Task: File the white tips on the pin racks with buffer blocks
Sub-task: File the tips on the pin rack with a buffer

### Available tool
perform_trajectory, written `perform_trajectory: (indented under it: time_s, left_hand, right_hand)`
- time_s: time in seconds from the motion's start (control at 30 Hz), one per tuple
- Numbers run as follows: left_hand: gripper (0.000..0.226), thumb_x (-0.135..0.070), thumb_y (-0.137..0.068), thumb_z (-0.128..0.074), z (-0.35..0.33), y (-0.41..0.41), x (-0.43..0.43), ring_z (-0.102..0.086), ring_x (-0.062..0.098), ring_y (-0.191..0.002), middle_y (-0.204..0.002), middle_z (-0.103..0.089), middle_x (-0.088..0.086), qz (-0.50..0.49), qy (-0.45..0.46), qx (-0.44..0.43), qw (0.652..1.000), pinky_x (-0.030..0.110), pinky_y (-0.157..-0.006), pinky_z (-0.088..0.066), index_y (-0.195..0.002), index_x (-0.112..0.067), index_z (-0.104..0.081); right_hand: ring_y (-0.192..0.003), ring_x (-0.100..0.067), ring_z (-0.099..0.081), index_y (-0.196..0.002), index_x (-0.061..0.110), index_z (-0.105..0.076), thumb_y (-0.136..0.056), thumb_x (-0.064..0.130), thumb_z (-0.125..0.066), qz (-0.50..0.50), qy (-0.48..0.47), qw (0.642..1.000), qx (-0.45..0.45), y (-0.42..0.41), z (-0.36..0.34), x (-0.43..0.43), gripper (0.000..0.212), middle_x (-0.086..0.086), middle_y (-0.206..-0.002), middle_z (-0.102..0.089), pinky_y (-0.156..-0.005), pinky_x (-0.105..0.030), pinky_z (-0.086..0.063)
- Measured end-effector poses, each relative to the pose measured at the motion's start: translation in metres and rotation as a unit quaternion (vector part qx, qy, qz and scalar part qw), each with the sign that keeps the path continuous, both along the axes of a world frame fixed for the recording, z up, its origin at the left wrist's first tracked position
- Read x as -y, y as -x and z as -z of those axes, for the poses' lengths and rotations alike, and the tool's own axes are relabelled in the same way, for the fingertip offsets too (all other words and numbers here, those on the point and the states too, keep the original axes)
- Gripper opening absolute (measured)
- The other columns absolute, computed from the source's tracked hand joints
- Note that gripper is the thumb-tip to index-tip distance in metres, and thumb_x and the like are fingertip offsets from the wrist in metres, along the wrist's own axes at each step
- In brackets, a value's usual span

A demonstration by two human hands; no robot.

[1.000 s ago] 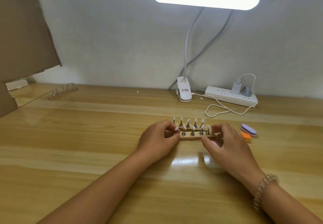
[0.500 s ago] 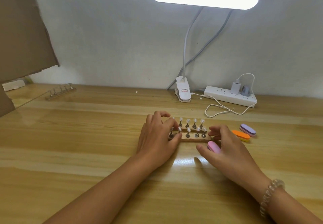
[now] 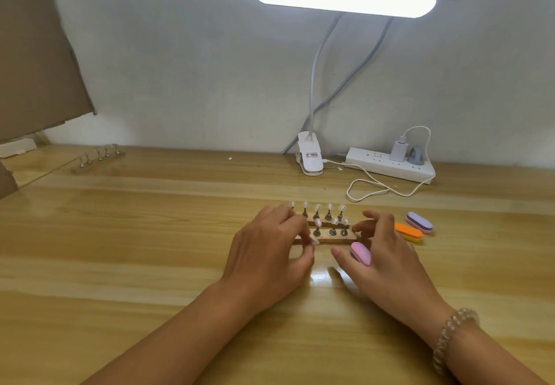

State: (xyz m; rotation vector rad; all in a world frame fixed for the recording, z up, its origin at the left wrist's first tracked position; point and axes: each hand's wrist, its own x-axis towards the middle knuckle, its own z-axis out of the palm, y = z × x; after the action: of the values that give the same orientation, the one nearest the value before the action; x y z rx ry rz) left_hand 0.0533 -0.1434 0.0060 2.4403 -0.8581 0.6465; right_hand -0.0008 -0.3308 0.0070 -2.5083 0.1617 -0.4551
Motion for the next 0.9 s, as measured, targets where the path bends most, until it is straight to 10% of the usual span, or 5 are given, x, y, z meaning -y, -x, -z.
perform_trajectory:
  time_s: [0.47,0.7,0.9]
  left_hand:
    - [0.011,-0.03,-0.094,-0.058,0.01,-0.005,0.007,-0.061,0.012,-0.101,-0.108,-0.065,-0.008,0.101,0.007,-0.14,0.985,0.039,-0.082,-0.049,-0.093,-0.029,-0.047]
    - [0.015,-0.032,-0.089,-0.069,0.01,-0.017,-0.001,-0.059,-0.005,-0.078,-0.081,-0.065,-0.02,0.08,0.072,-0.171,0.979,0.015,-0.067,-0.041,-0.084,-0.039,-0.057]
    - [0.016,-0.027,-0.084,-0.076,0.008,-0.026,-0.006,-0.067,-0.001,-0.081,-0.08,-0.072,-0.017,0.079,0.135,-0.224,0.962,0.032,-0.081,-0.055,-0.08,-0.04,-0.068]
  right_hand:
    - [-0.108,-0.008,-0.051,-0.122,0.029,-0.032,-0.081,0.048,-0.066,-0.028,0.014,0.999,0.012,-0.002,0.001,0.0,0.057,0.014,-0.111,-0.051,-0.1,-0.037,-0.043]
    - [-0.098,-0.009,-0.047,-0.103,0.033,-0.04,-0.081,0.05,-0.058,-0.02,0.109,0.994,0.011,0.007,0.0,0.006,0.034,0.017,-0.098,-0.044,-0.083,-0.033,-0.036]
    - [-0.093,-0.009,-0.049,-0.105,0.031,-0.048,-0.086,0.05,-0.061,-0.061,0.155,0.985,0.048,-0.004,-0.001,-0.003,0.029,0.016,-0.099,-0.05,-0.082,-0.032,-0.04]
